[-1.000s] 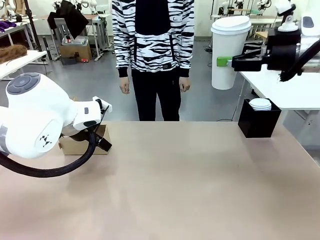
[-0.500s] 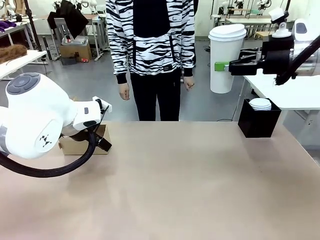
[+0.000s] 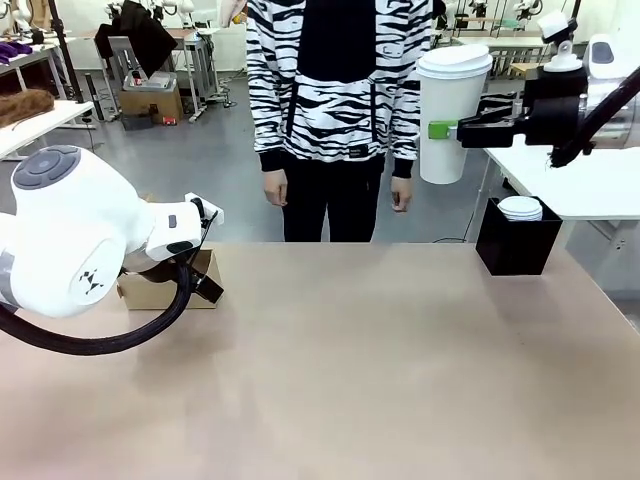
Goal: Pour a drink into a cup and package it in a carrier.
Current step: Position the Cup Carrier in the center of the table.
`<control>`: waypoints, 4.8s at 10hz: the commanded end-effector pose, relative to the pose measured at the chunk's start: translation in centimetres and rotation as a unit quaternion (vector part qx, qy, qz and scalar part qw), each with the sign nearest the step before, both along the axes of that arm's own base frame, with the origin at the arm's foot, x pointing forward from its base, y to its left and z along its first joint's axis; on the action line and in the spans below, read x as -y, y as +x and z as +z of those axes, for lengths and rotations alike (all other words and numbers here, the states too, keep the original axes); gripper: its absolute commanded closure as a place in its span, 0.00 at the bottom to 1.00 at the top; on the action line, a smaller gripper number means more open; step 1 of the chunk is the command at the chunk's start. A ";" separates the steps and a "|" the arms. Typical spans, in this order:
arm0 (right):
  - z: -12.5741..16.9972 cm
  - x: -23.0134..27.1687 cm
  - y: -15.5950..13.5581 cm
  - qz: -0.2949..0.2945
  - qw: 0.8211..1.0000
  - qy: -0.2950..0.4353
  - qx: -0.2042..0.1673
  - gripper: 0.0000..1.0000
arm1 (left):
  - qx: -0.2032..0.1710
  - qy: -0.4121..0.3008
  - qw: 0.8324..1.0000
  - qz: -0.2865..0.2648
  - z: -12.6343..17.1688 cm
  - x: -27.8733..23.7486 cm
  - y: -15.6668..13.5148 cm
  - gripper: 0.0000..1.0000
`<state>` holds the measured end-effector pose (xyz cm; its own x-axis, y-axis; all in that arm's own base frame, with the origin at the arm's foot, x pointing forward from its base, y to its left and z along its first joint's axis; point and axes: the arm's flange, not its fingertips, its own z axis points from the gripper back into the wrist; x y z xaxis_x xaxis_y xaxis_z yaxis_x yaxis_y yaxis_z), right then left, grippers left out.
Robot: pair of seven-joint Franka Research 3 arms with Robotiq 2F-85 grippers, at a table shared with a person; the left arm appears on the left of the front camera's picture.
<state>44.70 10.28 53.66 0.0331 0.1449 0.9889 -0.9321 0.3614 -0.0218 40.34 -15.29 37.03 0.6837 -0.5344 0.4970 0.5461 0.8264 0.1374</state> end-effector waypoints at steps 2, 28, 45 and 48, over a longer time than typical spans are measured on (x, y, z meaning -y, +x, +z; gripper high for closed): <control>0.4 -0.2 0.2 -0.001 1.000 0.007 0.008 0.24 | 0.012 -0.005 1.000 0.026 2.5 -0.4 -1.0 0.00; 0.4 -0.2 0.2 -0.001 1.000 0.007 0.008 0.24 | -0.105 -0.023 0.940 0.323 13.4 -5.7 11.7 1.00; 0.4 -0.2 0.2 -0.001 1.000 0.007 0.008 0.24 | -0.089 -0.044 0.938 0.333 19.3 17.2 -3.0 0.99; 0.4 -0.2 0.2 -0.001 1.000 0.007 0.008 0.24 | -0.101 -0.019 0.945 0.311 16.6 21.9 -4.1 0.99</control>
